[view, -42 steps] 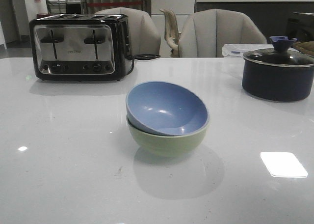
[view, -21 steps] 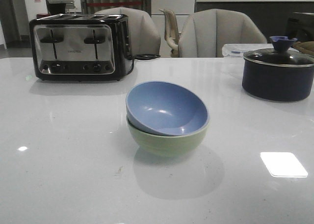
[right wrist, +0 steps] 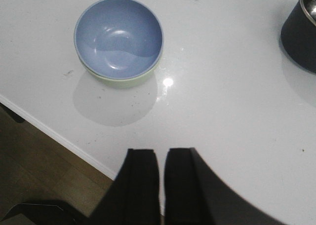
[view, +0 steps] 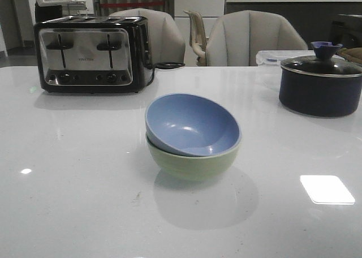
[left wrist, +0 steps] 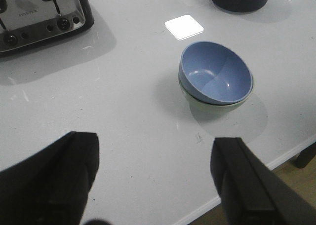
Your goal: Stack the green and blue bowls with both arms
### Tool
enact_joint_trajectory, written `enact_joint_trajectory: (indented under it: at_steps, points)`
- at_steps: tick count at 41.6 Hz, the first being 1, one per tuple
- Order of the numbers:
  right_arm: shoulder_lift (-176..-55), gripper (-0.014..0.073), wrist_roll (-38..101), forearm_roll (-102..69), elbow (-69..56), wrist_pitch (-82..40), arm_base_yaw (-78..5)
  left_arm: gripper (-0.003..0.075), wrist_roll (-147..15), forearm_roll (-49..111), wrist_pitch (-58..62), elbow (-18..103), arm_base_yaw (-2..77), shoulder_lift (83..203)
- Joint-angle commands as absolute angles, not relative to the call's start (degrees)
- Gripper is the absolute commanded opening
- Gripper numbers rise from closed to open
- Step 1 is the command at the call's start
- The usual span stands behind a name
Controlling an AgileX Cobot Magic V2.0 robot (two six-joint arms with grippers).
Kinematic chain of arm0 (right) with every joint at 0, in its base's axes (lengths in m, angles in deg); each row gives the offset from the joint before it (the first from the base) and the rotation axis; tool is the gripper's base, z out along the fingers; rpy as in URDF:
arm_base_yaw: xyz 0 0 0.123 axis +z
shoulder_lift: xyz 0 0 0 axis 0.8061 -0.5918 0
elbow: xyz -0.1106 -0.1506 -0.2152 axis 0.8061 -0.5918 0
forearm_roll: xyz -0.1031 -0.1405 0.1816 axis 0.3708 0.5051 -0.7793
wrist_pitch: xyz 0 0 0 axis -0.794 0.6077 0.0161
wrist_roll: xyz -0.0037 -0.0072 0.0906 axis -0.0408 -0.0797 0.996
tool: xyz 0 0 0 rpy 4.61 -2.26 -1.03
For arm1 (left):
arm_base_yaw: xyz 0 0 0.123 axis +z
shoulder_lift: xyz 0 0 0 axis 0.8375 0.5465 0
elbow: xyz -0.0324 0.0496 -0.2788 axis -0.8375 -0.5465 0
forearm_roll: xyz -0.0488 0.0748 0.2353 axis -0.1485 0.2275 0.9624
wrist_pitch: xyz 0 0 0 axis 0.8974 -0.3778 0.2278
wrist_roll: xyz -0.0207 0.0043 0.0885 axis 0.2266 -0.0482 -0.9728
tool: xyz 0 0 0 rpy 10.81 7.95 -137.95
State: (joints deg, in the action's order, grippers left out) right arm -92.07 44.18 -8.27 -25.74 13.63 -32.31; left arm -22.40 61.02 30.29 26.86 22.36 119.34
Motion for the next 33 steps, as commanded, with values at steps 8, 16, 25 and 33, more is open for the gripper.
enact_joint_trajectory:
  at_steps: [8, 16, 25, 33]
  points:
    - [-92.11, 0.0045, 43.68, -8.07, -24.28, 10.10, -32.43, 0.0531, -21.69, 61.39, 26.15, 28.57, 22.55, 119.48]
    - [-92.11, 0.0045, 43.68, -8.07, -24.28, 10.10, -32.43, 0.0531, -21.69, 61.39, 26.29, 28.57, 22.55, 119.48]
    - [-92.11, 0.0045, 43.68, -8.07, -24.28, 10.10, -32.43, 0.0531, -21.69, 61.48, 26.15, 28.57, 22.55, 119.48]
    - [-92.11, 0.0045, 43.68, -8.07, -24.28, 10.10, -32.43, 0.0531, -21.69, 61.48, 26.15, 28.57, 22.55, 119.48]
